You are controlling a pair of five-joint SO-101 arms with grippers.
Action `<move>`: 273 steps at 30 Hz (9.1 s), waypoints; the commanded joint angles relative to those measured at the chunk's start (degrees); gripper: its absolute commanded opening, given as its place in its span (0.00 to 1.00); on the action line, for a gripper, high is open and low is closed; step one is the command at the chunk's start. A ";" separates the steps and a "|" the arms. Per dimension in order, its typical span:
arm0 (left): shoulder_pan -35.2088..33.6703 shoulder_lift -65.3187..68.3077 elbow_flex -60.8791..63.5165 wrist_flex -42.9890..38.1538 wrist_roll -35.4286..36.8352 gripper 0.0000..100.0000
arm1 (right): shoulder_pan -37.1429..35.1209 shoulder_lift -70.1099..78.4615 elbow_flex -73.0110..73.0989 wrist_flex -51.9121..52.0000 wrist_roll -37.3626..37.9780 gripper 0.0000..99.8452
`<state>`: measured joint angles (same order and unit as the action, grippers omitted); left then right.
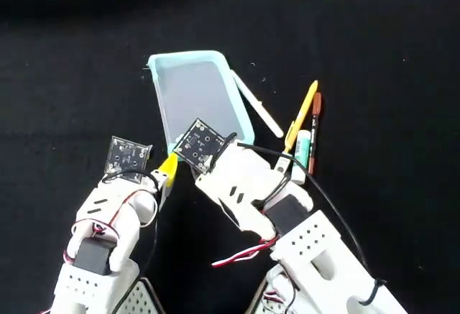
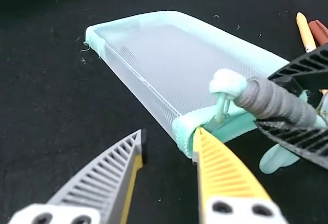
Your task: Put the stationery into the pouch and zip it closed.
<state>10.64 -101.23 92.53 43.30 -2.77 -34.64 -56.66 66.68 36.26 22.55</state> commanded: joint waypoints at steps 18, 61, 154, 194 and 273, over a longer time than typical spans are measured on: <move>-1.71 0.26 3.38 -3.34 -0.53 0.17 | -0.70 -0.13 -2.77 2.73 0.00 0.01; -15.25 -0.35 -3.74 -2.46 2.55 0.03 | 13.01 -18.77 1.45 2.29 -0.53 0.01; -16.92 69.36 -74.77 39.82 -2.81 0.03 | 8.44 -17.63 -13.76 12.57 -0.62 0.03; -23.43 69.36 -59.65 28.40 -1.67 0.03 | 31.74 62.02 -40.13 -0.35 5.45 0.14; -24.92 51.69 -57.89 32.18 0.35 0.03 | 18.64 28.18 -17.54 34.46 18.55 0.15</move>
<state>-13.45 -52.53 35.65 76.70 -2.59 -15.30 -24.66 52.88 69.41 40.22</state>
